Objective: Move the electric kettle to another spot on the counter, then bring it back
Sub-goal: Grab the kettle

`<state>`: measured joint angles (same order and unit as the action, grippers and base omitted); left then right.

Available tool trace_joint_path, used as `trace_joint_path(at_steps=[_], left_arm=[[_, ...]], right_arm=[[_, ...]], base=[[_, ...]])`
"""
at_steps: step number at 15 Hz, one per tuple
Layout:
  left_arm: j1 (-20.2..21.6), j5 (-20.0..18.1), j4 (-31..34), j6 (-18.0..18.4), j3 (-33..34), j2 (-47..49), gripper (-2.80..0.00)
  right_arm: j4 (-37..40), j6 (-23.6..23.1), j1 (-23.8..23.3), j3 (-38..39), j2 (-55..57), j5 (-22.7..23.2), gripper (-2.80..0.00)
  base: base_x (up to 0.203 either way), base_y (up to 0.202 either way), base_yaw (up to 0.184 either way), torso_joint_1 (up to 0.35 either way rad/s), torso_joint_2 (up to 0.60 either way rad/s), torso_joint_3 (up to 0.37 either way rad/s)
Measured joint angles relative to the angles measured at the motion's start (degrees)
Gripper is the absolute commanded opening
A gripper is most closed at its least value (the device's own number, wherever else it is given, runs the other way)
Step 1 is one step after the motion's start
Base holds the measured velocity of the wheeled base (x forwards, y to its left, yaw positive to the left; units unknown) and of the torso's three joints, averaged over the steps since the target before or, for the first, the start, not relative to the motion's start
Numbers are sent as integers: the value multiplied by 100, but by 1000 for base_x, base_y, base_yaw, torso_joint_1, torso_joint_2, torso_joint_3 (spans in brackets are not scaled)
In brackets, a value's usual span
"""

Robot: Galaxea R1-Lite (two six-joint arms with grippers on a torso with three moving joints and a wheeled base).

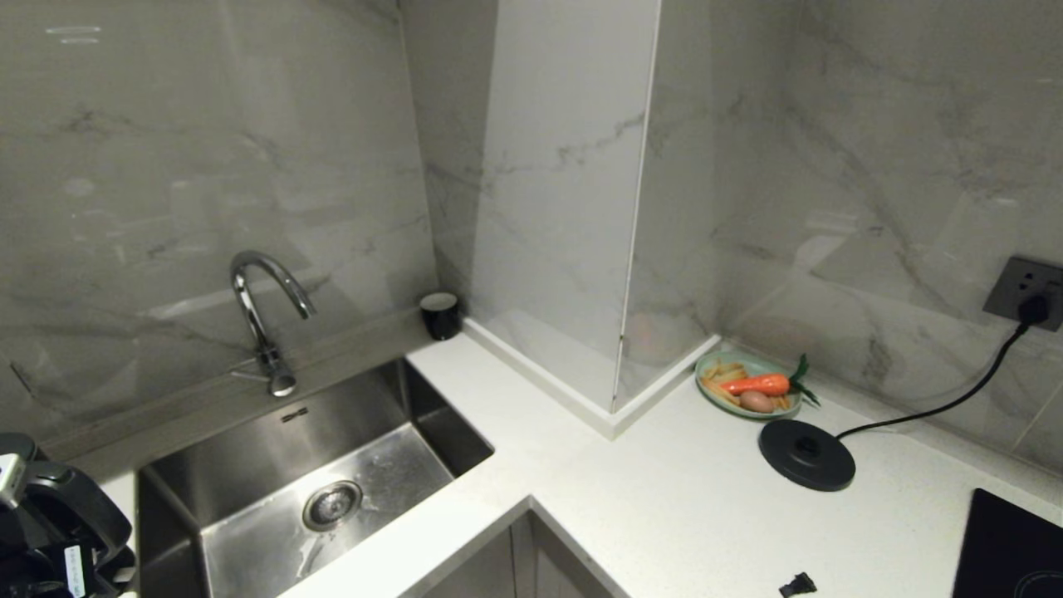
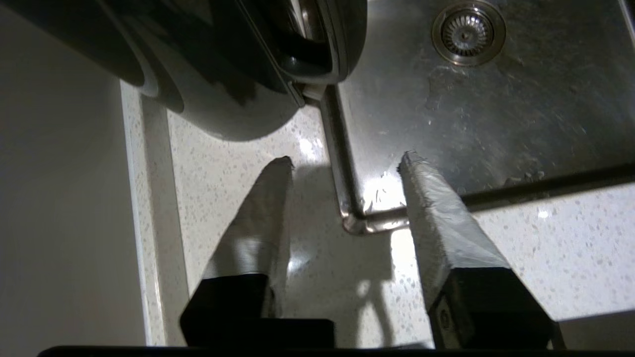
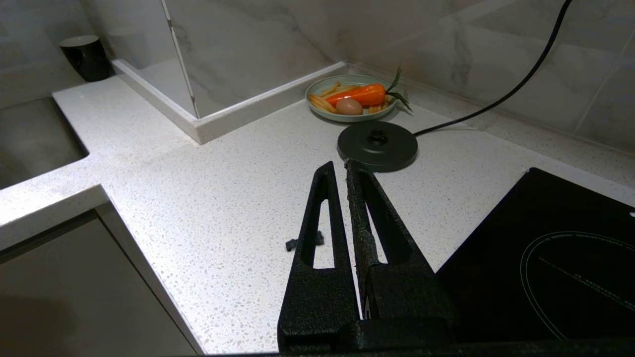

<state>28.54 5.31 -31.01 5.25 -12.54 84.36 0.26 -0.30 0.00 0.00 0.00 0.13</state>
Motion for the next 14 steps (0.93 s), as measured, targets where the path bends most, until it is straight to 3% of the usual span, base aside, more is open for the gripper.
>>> trace_joint_path(at_steps=[2, 6, 9, 14], left_arm=[[169, -410, -390, 72, 8, 300, 0], [259, -868, -416, 65, -211, 678, 0], [287, -960, -617, 66, -381, 963, 0], [433, -960, -1691, 128, -402, 1684, 0]], right_arm=[[0, -2, 0, 0, 0, 0, -280], [0, -2, 0, 0, 0, 2, -280], [-1, 6, 0, 0, 0, -2, -280], [-2, 9, 0, 0, 0, -5, -280]], base=[[0, 0, 0, 0, 0, 0], [0, 0, 0, 0, 0, 0], [0, 0, 0, 0, 0, 0], [0, 0, 0, 0, 0, 0]])
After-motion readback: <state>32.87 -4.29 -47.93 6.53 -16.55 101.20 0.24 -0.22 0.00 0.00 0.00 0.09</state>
